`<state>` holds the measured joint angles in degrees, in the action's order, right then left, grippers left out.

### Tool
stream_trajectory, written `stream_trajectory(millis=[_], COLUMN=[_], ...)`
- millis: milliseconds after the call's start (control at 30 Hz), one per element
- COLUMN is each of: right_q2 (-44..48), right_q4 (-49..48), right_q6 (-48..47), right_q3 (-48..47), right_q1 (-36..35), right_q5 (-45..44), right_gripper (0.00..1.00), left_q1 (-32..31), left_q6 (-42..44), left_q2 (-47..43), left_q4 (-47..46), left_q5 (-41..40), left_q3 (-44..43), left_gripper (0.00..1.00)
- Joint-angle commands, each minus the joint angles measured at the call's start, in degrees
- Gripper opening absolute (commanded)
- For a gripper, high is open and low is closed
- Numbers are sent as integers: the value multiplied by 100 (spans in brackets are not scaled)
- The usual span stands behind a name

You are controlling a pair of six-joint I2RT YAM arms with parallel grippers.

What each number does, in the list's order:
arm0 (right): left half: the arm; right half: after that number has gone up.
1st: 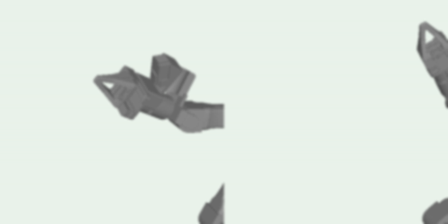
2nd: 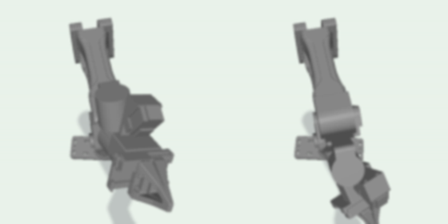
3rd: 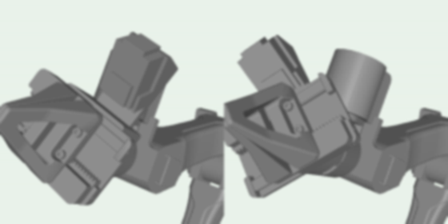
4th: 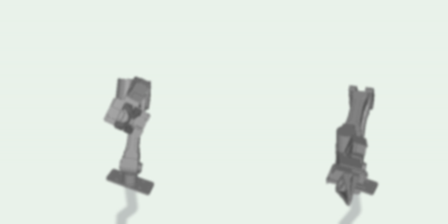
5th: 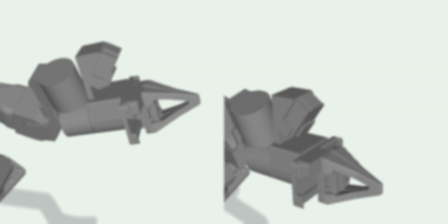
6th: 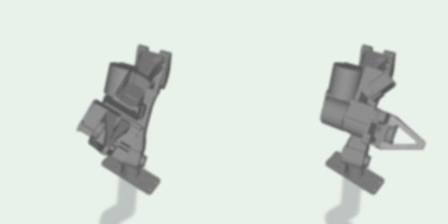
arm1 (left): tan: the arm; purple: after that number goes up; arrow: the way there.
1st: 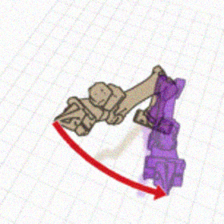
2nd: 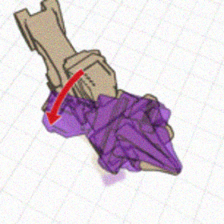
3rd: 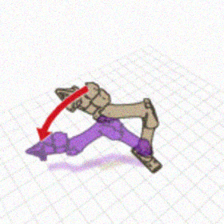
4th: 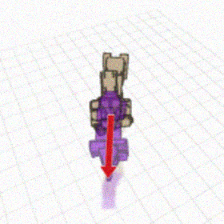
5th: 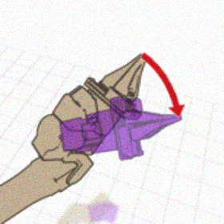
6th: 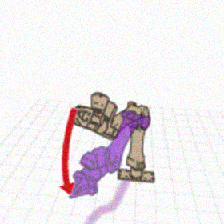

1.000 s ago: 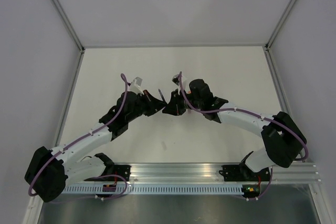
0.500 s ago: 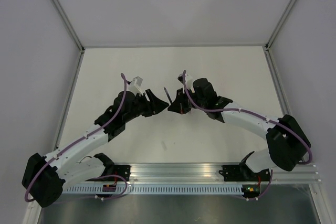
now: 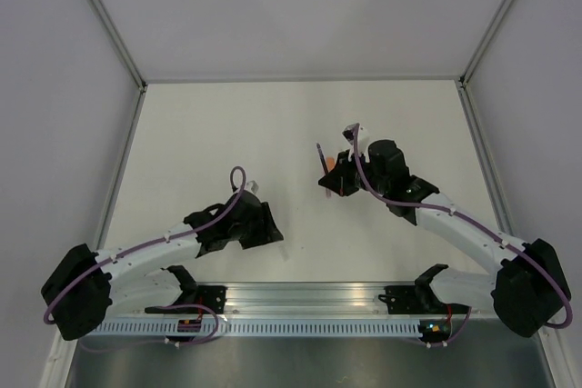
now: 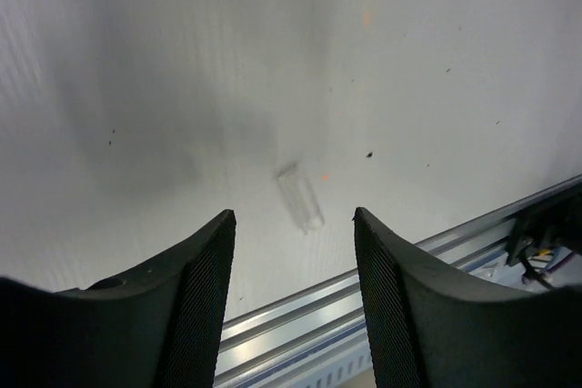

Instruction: Insert the pens into the pen caps

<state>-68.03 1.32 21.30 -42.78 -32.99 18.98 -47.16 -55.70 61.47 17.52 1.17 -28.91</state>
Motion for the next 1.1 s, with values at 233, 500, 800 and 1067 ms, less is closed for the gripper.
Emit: stream_trajectory(millis=[233,500,800,1067], right_q2=[343,466,580,756], right_q4=[-264,-255,-246,-220], right_q6=[-3,-38,-56,-47], right_q3=[227,271,279,315], right_q1=[-5,-5,-5,-5], right_q5=[9,-61,-61,-140], right_gripper=[0,0,0,0], left_q1=[-1445,-1771,-1788,-1788], left_q6=[-2269,-2858,-3507,-3913], left_q2=[145,1673,2448,2958], left_q4=[1174,2510,2879,3188], left_q5=[-1565,-1813,-1612,-1567], left_q3=[-149,-1714,-2251,-2541], left_gripper=[64,69,68,66])
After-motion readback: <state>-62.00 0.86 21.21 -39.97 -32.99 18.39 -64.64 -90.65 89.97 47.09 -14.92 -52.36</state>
